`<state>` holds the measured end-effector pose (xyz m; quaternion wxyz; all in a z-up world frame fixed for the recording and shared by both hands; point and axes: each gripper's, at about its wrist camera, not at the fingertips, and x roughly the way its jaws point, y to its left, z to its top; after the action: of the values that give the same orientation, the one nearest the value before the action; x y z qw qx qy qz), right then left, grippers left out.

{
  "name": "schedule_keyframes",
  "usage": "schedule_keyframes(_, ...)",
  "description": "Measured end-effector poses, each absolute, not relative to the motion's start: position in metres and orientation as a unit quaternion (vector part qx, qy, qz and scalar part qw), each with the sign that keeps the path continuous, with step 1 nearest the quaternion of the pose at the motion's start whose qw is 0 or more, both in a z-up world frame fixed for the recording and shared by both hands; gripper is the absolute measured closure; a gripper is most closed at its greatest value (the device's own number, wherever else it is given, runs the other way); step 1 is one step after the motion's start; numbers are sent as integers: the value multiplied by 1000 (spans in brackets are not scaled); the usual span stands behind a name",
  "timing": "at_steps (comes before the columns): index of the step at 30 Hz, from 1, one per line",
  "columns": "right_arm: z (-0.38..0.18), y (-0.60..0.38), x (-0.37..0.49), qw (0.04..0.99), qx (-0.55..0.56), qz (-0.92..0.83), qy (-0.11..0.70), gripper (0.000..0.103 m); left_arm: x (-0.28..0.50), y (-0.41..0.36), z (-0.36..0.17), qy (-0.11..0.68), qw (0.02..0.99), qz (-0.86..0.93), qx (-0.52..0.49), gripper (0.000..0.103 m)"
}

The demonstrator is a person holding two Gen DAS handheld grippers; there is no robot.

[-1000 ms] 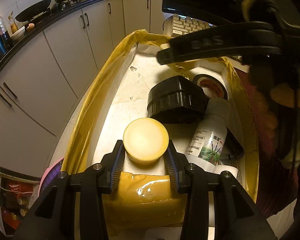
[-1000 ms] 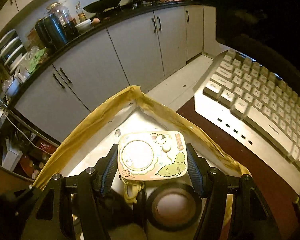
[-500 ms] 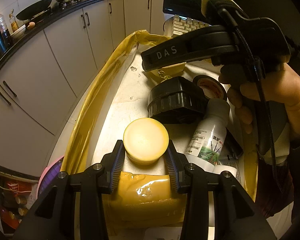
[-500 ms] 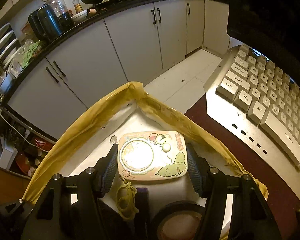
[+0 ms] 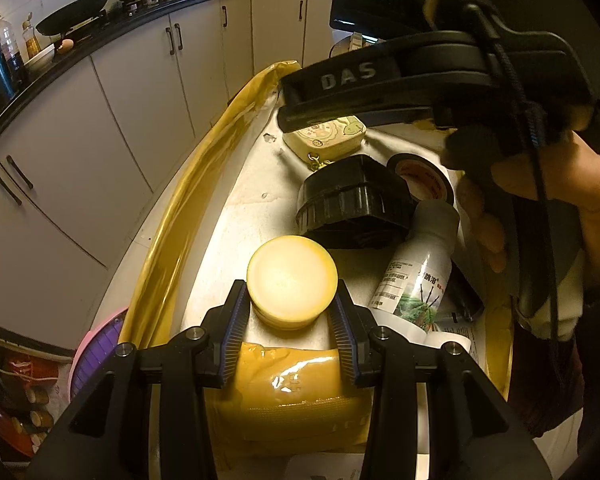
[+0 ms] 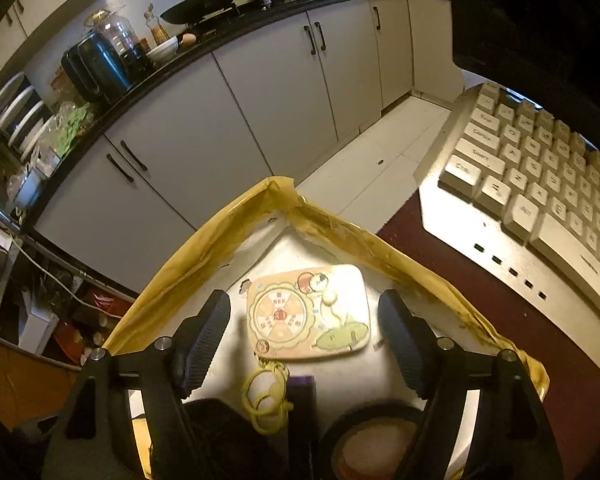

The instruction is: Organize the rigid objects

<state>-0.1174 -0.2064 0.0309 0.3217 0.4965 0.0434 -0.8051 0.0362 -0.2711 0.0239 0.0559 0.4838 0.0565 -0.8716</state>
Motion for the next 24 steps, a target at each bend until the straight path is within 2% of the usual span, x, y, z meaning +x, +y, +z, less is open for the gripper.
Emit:
schedule_keyframes(4,43,-195,-108,329,488,-808,24,30,40,-266,25,64,60,-871,484,64)
schedule_keyframes(7,58,-181,-93,336,471,-815,9,22,44,-264,25,66,64,-871,483,63)
schedule_keyframes(10,71,-166,-78,330,462,-824,6,18,47,-261,27,67,71,-872,480,57)
schedule_keyframes(12,76,-156,-68,318,461,-828,9,16,49,-259,29,67,74,-872,479,53)
schedule_keyframes(20,69,-113,-40,301,476,-827,1,9,56,-261,36,80,81,-875,471,24)
schedule_keyframes(24,65,-99,-22,299,482,-824,-3,7,46,-280,38,79,82,-876,468,22)
